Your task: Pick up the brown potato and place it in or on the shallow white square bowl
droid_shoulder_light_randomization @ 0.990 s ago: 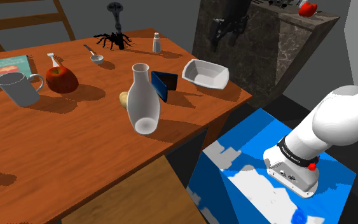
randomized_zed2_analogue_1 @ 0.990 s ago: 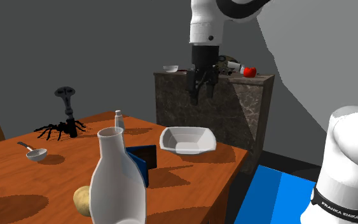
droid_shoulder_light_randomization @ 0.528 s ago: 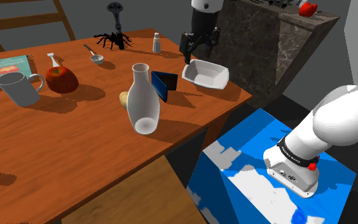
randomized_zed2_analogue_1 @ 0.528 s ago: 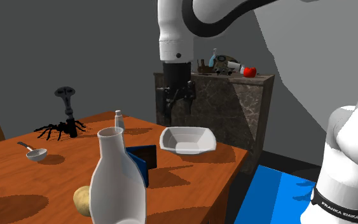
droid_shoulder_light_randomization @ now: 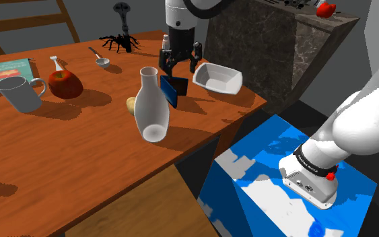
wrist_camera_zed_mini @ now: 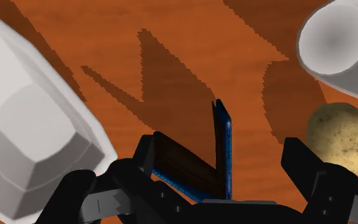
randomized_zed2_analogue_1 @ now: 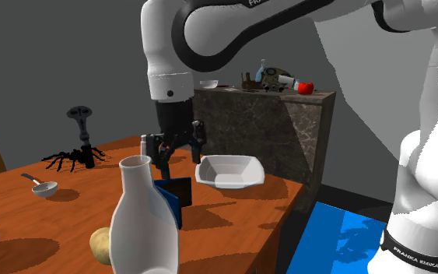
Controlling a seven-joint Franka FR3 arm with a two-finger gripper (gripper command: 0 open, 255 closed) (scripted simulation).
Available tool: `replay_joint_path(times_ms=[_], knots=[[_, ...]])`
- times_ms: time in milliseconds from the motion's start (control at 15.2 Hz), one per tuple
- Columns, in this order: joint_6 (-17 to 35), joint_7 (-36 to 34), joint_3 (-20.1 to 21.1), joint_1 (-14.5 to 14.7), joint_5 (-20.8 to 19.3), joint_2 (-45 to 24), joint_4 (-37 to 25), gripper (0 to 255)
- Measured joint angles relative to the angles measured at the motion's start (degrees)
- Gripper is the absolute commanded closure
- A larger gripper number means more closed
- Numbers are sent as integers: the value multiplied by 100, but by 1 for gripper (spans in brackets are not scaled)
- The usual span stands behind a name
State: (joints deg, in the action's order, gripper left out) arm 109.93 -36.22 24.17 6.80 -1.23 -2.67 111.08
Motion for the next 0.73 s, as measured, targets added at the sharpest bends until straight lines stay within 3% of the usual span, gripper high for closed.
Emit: replay_joint_path(times_ms=[462,726], knots=[[-187,-776,110,480,-543,-1695,-1534,0],[-440,-1142,70,915,-806,-2723,-2647,0]])
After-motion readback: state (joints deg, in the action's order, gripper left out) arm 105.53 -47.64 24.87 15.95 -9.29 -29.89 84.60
